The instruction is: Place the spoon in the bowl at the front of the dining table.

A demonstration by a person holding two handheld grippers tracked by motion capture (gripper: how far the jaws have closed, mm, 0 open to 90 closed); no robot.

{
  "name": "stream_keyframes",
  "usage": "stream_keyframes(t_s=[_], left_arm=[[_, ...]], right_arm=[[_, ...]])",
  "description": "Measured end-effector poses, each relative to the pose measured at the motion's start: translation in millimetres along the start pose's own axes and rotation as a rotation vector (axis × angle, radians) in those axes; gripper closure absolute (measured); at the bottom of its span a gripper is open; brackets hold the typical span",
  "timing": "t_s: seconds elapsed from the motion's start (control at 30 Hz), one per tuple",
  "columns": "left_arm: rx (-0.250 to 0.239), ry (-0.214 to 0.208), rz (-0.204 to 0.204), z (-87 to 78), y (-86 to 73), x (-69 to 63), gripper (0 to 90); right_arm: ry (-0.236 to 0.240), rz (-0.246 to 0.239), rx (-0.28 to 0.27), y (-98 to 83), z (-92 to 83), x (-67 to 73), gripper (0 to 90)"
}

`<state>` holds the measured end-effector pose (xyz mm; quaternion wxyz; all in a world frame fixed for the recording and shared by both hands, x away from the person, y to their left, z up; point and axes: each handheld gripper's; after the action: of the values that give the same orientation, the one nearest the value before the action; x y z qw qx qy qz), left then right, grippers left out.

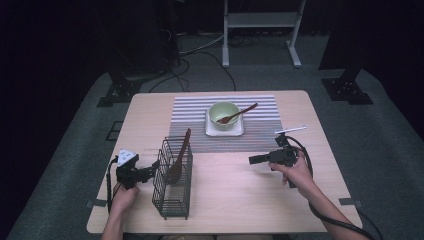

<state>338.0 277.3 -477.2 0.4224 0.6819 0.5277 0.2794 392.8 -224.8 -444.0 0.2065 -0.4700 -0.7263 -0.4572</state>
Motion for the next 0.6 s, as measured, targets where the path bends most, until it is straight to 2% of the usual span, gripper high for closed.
stream_keyframes(t_s=[0.6], left_arm=[[0.004,0.001,0.006,-0.2,0.1,-0.5,8.1]], right_arm=[[0.019,0.016,-0.012,-20.6,-2.8,-2.0,33.0]])
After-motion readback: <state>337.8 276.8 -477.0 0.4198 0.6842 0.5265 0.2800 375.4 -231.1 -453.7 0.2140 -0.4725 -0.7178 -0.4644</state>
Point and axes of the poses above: each handheld gripper's, and its own axes: z roughly forward along the jaws, y roughly out of its top, x roughly to its left, and after that the axes turned 4 degrees about y, right-handed
